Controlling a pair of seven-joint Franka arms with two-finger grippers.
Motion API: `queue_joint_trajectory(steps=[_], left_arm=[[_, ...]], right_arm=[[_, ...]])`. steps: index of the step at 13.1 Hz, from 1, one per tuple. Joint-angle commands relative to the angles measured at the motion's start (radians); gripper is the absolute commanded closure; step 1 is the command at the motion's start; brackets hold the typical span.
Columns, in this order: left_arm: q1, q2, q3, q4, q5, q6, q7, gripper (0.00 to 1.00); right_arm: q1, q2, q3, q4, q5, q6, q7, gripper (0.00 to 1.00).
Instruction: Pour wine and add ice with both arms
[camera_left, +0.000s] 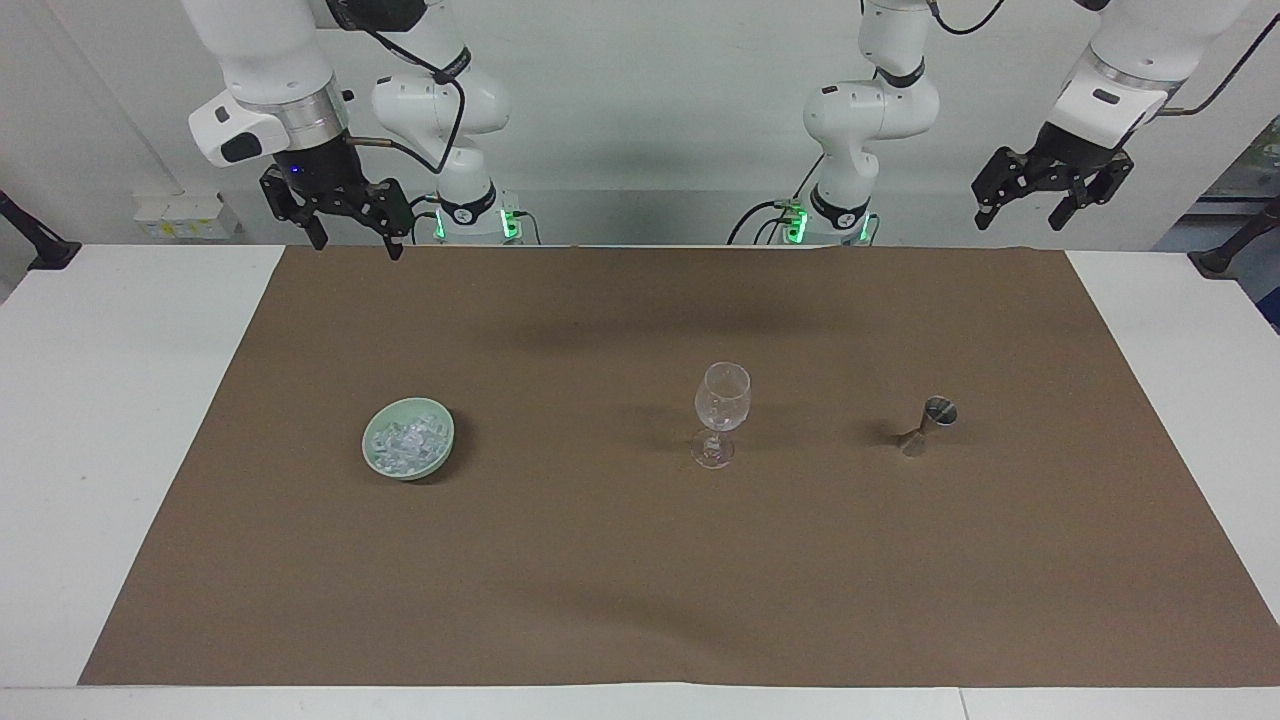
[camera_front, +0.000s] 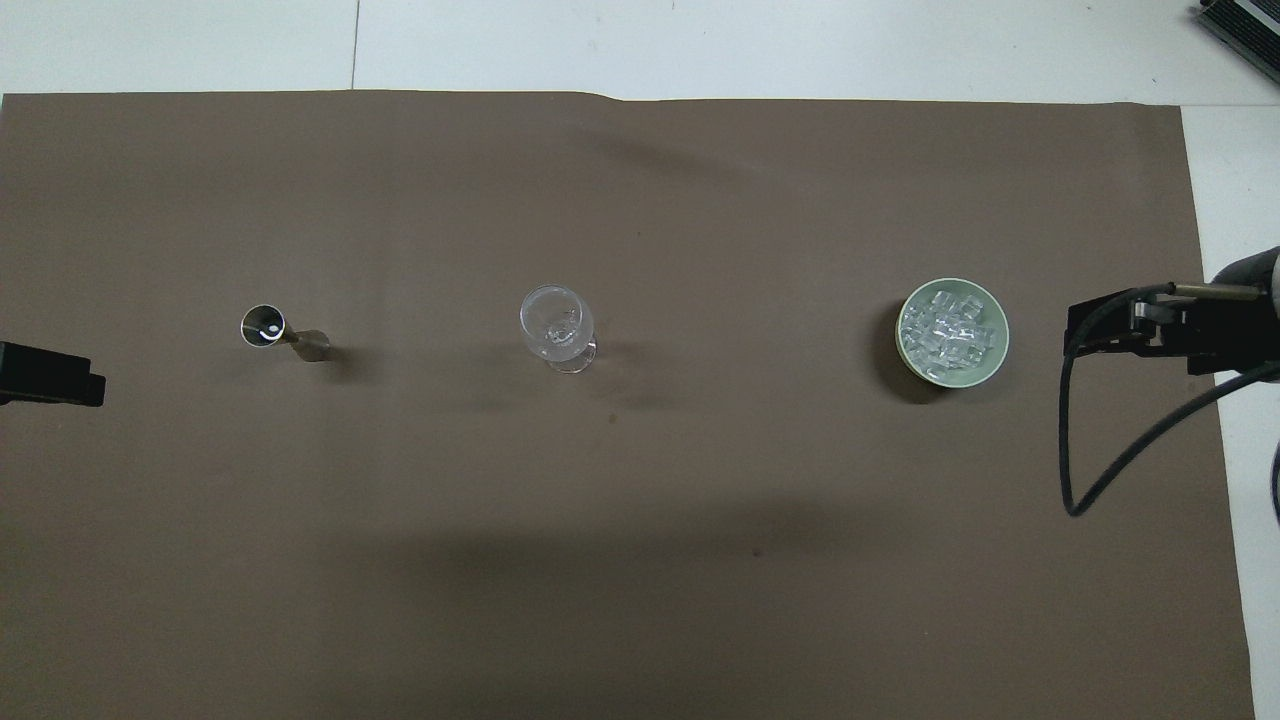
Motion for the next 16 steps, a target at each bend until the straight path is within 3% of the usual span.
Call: queue_joint_trajectory(steps=[1, 16], left_arm=[[0.004, -0.014, -0.002, -0.015, -0.011, -0.012, 0.011, 0.0], [-0.013, -0.028, -0.006, -0.02, -0.01, -0.025, 0.068, 0.0]], right_arm=[[-0.014, -0.016, 0.004, -0.018, 0.014, 0.002, -0.021, 0.0], [-0.021, -0.016, -0.001, -0.018, 0.014, -0.009, -0.026, 0.0]])
